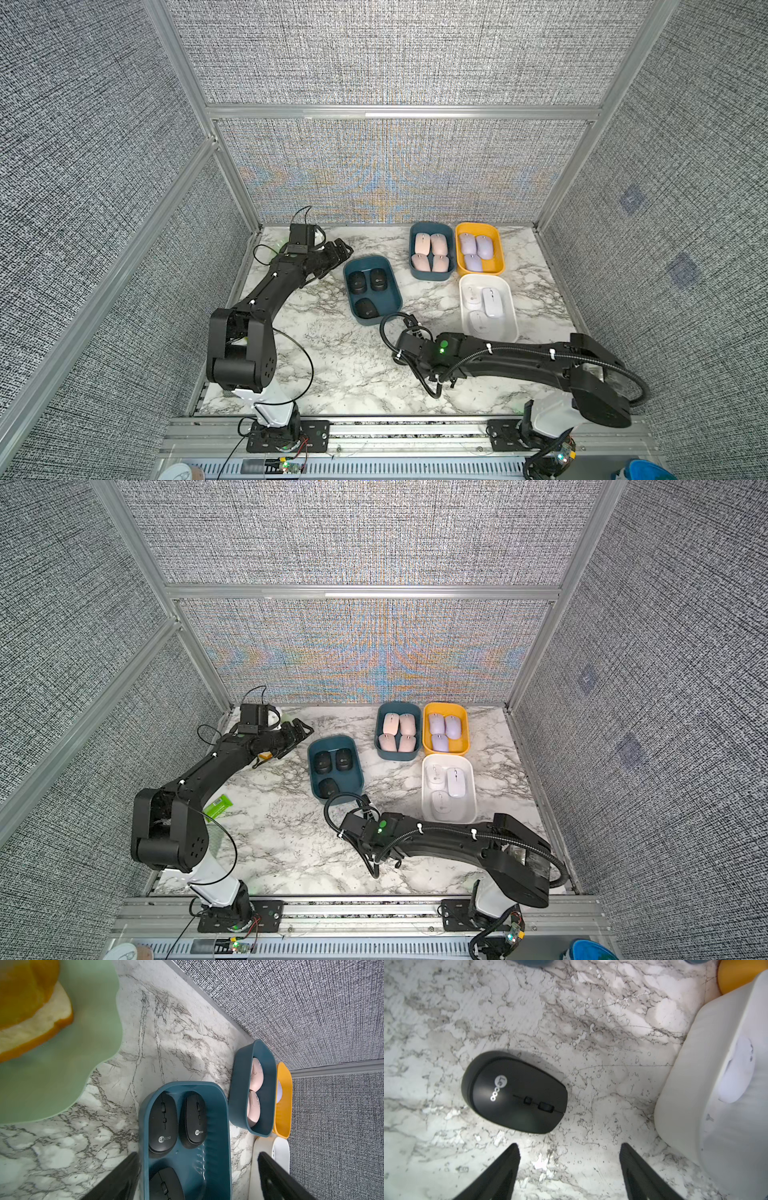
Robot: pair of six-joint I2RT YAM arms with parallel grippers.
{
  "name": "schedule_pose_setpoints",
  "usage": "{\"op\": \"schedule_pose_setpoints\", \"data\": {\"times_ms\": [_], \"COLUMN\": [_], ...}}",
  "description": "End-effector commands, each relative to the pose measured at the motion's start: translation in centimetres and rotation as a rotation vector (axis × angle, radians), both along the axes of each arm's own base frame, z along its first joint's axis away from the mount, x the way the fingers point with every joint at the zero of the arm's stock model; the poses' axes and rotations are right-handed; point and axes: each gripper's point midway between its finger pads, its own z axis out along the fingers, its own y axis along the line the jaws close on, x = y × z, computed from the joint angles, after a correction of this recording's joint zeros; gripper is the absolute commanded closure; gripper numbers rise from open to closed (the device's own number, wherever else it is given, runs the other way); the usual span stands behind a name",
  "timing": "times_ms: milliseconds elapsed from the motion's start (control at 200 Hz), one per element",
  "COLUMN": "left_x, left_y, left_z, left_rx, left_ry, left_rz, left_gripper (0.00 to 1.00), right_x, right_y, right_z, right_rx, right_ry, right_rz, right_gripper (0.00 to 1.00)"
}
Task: Place the mice by color into the storage box
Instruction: Adjust the mouse at the center of the board.
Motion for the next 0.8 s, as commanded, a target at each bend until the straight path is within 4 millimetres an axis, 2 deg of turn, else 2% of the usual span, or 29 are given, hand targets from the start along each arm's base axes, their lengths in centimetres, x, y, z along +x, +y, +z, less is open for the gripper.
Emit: {"op": "schedule_pose_setpoints", "data": {"times_ms": [0, 80, 100, 160, 365, 560, 780, 796], "left_x": [0.2, 0.2, 0.2, 0.2, 0.2, 0.1, 0.2, 0.2], "left_y": [-0.3, -0.3, -0.3, -0.3, -0.4, -0.3, -0.3, -0.3], "left_z": [0.0, -0.1, -0.1, -0.1, 0.0, 0.1, 0.5, 0.5], "left_rx": [-0.007, -0.007, -0.007, -0.008, -0.002, 0.001, 0.003, 0.002], "left_ry": [-0.008, -0.003, -0.004, -0.003, -0.006, -0.010, -0.019, -0.020], "left_rz": [-0.008, -0.008, -0.008, -0.008, -0.009, -0.010, -0.009, -0.009], "left_gripper": [0.10, 0.10, 0.10, 0.10, 0.10, 0.10, 0.10, 0.10], "right_x": [-1.7, -2.2, -2.6, -2.6, -2.3, -0.7, 2.4, 3.1], "right_y": [0.2, 0.3, -0.6, -0.9, -0.7, -0.8, -1.7, -0.9], "right_z": [-0.8, -1.2, -2.2, -2.9, -4.3, -4.8, -5.3, -4.7], "right_rx": [0.022, 0.017, -0.015, -0.032, -0.067, -0.083, -0.088, -0.064], "right_ry": [0.051, 0.061, 0.072, 0.076, 0.069, 0.054, 0.027, 0.013], "right_rz": [0.041, 0.049, 0.048, 0.044, 0.050, 0.018, -0.061, -0.064], "right_gripper": [0.21, 0.21, 0.21, 0.21, 0.20, 0.20, 0.20, 0.20]}}
